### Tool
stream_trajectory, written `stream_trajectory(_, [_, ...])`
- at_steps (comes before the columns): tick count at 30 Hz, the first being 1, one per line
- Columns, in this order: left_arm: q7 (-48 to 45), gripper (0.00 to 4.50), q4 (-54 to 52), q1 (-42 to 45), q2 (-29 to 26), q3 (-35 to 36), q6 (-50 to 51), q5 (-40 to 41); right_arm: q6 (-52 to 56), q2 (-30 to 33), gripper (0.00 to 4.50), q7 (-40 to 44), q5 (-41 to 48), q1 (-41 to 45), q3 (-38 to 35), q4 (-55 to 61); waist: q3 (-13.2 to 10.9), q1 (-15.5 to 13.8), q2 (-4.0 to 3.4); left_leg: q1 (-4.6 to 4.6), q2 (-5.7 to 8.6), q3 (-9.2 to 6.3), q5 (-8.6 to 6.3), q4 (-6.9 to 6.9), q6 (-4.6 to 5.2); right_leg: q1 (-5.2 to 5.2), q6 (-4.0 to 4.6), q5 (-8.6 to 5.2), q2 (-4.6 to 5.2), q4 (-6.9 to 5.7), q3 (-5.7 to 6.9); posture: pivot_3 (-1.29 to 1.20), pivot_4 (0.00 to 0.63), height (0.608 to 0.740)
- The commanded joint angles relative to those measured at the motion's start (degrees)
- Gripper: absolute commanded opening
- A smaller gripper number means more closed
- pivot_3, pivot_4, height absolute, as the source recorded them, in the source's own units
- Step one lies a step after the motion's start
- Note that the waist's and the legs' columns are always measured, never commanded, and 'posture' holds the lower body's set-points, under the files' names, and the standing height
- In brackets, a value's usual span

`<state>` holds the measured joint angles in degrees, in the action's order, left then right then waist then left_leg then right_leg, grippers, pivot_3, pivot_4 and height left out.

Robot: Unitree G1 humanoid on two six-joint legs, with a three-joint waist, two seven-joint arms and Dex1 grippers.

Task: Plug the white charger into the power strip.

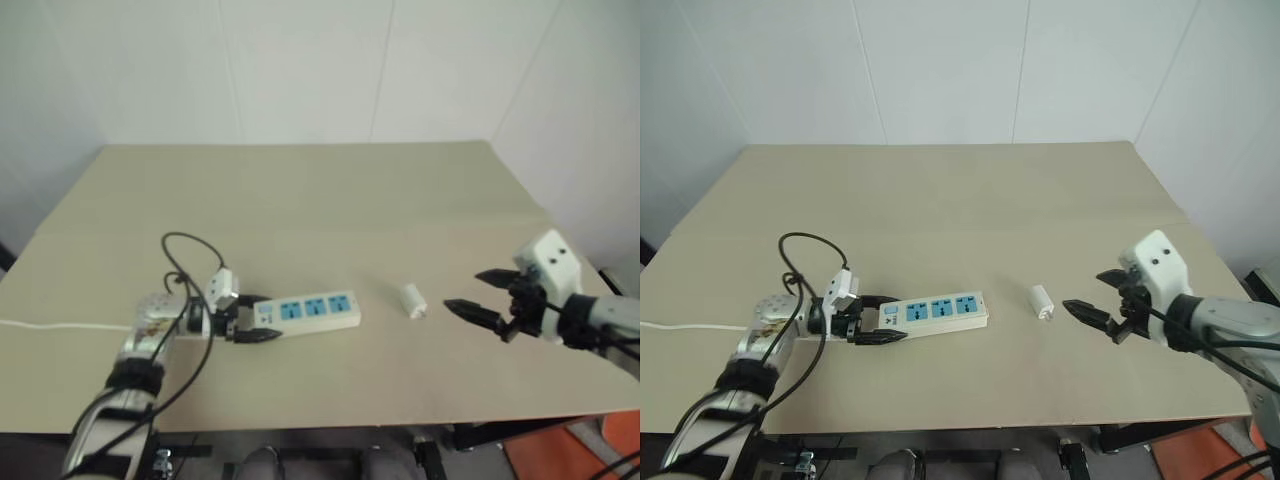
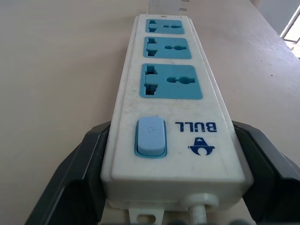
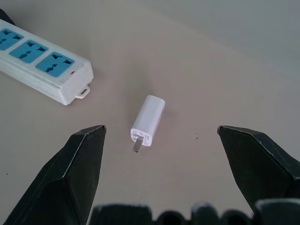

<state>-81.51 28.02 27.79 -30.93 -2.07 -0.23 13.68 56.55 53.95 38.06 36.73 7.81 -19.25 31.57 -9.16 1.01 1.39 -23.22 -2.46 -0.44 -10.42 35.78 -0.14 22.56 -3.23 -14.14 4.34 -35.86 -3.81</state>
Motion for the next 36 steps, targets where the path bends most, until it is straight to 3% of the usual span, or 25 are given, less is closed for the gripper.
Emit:
stream_trajectory(1, [8.0, 3.31, -14.5, -4.9, -2.1, 0.9, 7.8, -0.3, -2.2, -0.4, 4.50, -0.7, -1.1, 1.8, 1.0, -0.4, 0.0, -0.1, 0.00, 0.00, -0.01, 0.00, 0.00, 0.00, 0.00, 0.00, 0.00, 0.00, 0.00, 0.00, 0.00, 0.00, 0.150, 0.740])
stream_trajectory(5, [15.9, 3.31, -23.7, -10.2, -3.5, 0.7, 10.3, -3.2, -3.3, -1.3, 4.50, -0.6, -2.1, 2.0, 2.4, -1.3, 0.0, -0.3, 0.00, 0.03, 0.00, 0.00, 0.00, -0.01, 0.00, -0.05, -0.01, -0.01, 0.00, 0.04, 0.00, 0.00, 0.150, 0.740])
stream_trajectory(10, [23.0, 3.31, -22.7, -12.3, -1.0, 1.4, 6.6, -3.8, -4.6, -2.0, 4.50, -0.3, -3.1, 2.7, 4.0, -2.2, 0.0, -0.3, 0.00, 0.15, 0.00, 0.00, 0.00, -0.01, 0.00, -0.17, -0.05, -0.04, 0.00, 0.07, 0.00, 0.00, 0.150, 0.740])
stream_trajectory(11, [23.4, 3.87, -21.6, -12.3, 0.0, 2.0, 5.1, -2.7, -4.8, -2.0, 4.50, -0.3, -3.2, 3.1, 4.3, -2.5, 0.0, -0.3, 0.00, 0.17, 0.00, 0.01, 0.00, -0.01, 0.00, -0.19, -0.05, -0.04, 0.01, 0.07, 0.00, 0.00, 0.150, 0.740])
stream_trajectory(14, [22.1, 4.44, -20.3, -12.7, 1.5, 3.1, 2.7, 0.5, -5.3, -1.9, 4.50, -0.2, -3.6, 3.6, 4.9, -3.2, 0.0, -0.3, 0.00, 0.15, 0.00, 0.01, 0.00, -0.01, 0.00, -0.16, -0.03, -0.03, 0.00, 0.07, 0.00, 0.00, 0.150, 0.740])
stream_trajectory(21, [22.1, 4.44, -17.0, -13.3, 1.9, 4.8, -4.9, 1.5, -5.6, -2.1, 4.50, 0.1, -4.2, 3.3, 4.4, -3.3, 0.0, -0.3, 0.00, 0.07, 0.00, 0.01, -0.01, -0.01, 0.00, -0.09, 0.02, 0.00, 0.01, 0.08, 0.01, 0.00, 0.150, 0.740])
stream_trajectory(28, [13.7, 4.44, -14.2, -14.5, 0.8, 8.4, -6.2, 9.6, -5.6, -2.4, 4.50, -0.1, -4.5, 2.8, 4.0, -3.0, 0.0, -0.3, 0.00, 0.07, 0.00, 0.01, -0.01, -0.02, 0.00, -0.09, 0.02, 0.00, 0.01, 0.09, 0.01, 0.00, 0.150, 0.740])
stream_trajectory(36, [7.5, 4.44, -1.4, -8.9, 2.0, 9.4, -12.8, 10.1, -5.7, -1.9, 4.50, 0.2, -4.6, 3.4, 4.0, -3.2, 0.0, -0.5, 0.00, 0.07, 0.00, 0.02, -0.01, -0.01, 0.00, -0.09, 0.01, -0.01, 0.00, 0.09, 0.02, 0.00, 0.150, 0.740])
